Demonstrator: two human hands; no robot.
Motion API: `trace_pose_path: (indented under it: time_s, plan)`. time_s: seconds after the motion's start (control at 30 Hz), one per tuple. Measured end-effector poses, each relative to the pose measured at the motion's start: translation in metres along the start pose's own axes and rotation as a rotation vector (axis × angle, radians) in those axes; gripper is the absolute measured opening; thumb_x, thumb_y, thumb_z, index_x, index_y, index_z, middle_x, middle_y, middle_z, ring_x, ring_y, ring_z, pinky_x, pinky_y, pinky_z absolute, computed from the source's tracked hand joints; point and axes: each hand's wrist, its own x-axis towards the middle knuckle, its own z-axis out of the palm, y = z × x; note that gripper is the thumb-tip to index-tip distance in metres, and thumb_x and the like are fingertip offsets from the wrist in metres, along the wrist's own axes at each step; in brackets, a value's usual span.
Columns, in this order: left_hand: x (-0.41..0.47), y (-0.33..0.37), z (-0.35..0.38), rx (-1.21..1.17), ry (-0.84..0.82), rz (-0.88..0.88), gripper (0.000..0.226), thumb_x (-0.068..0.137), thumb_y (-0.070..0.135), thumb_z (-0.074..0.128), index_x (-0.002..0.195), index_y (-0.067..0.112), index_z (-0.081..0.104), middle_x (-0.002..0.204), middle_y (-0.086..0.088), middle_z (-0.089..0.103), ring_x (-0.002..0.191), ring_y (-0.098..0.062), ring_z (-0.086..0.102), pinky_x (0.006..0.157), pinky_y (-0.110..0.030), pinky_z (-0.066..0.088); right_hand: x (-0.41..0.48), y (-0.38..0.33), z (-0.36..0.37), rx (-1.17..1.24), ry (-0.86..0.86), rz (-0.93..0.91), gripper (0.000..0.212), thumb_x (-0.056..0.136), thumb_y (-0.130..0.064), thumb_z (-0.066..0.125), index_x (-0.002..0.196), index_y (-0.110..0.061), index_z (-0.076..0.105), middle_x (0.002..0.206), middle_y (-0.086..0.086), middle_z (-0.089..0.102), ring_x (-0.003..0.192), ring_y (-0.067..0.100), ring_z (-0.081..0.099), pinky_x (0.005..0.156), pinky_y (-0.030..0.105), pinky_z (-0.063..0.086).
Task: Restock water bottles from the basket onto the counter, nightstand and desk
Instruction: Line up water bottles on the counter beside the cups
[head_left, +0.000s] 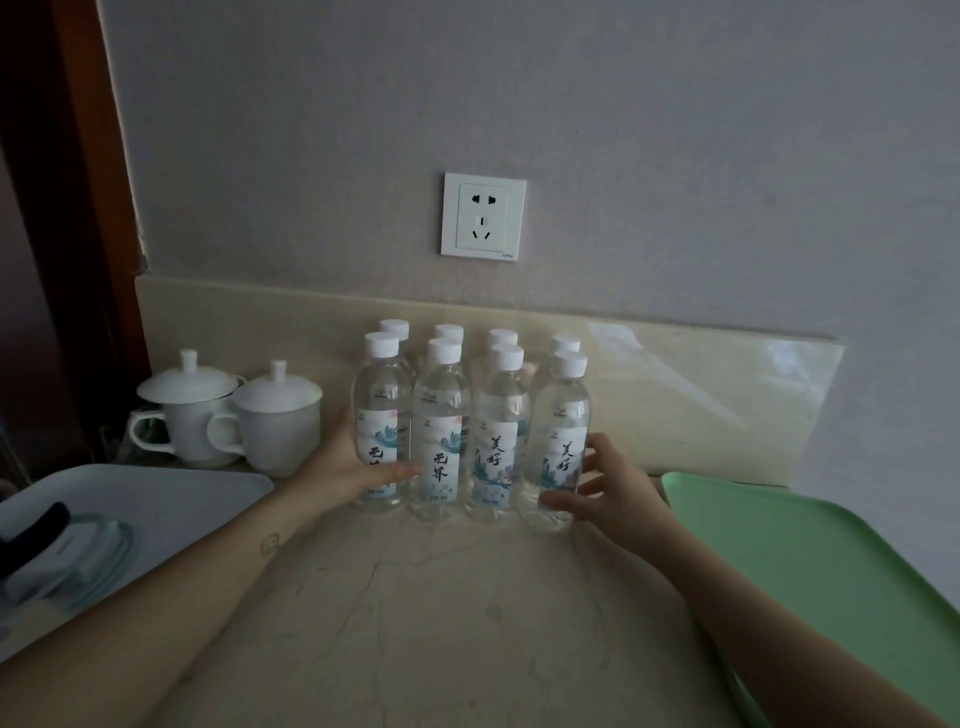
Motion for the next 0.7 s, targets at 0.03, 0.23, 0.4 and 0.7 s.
trace_pose_path:
  time_s: [0.03, 0.23, 0.4, 0.7]
  plan:
    - [0.000, 0.001, 0.000, 0.000, -0.007, 0.004, 0.080, 0.069, 0.013, 0.086, 0.137, 0.015, 0.043, 0.126, 0.004, 0.065, 0.113, -0.006, 0.063, 0.091, -0.022, 0.052, 0.000, 0.000, 0.000, -0.007, 0.001, -0.002, 0.061, 0.066, -0.037, 0.087, 0.113, -0.031, 0.048, 0.095, -0.012, 0.065, 0.076, 0.007, 0.067, 0.073, 0.034, 0.058]
    - [-0.002, 0.004, -0.001, -0.005, -0.027, 0.001, 0.083, 0.066, 0.017, 0.086, 0.138, 0.013, 0.044, 0.127, 0.001, 0.064, 0.116, -0.011, 0.062, 0.101, -0.038, 0.049, 0.008, 0.000, 0.000, 0.184, -0.055, 0.073, 0.108, 0.064, -0.019, 0.090, 0.148, -0.020, 0.021, 0.134, 0.004, 0.044, 0.121, 0.023, 0.052, 0.096, 0.034, 0.050]
    - [-0.001, 0.003, 0.000, 0.013, -0.029, 0.011, 0.078, 0.067, 0.015, 0.086, 0.135, 0.011, 0.047, 0.124, 0.001, 0.067, 0.114, -0.010, 0.064, 0.100, -0.037, 0.050, 0.014, -0.012, 0.007, 0.412, -0.200, 0.034, 0.112, 0.068, 0.000, 0.084, 0.149, -0.022, 0.010, 0.137, 0.009, 0.049, 0.112, 0.017, 0.062, 0.079, 0.029, 0.058]
    - [0.001, -0.001, -0.003, 0.032, -0.056, 0.023, 0.079, 0.068, 0.021, 0.086, 0.137, 0.015, 0.048, 0.126, 0.005, 0.066, 0.118, -0.009, 0.061, 0.104, -0.041, 0.047, 0.019, -0.009, 0.019, 0.463, -0.121, -0.012, 0.089, 0.070, 0.007, 0.081, 0.138, -0.010, 0.026, 0.123, 0.016, 0.059, 0.099, 0.021, 0.069, 0.072, 0.031, 0.059]
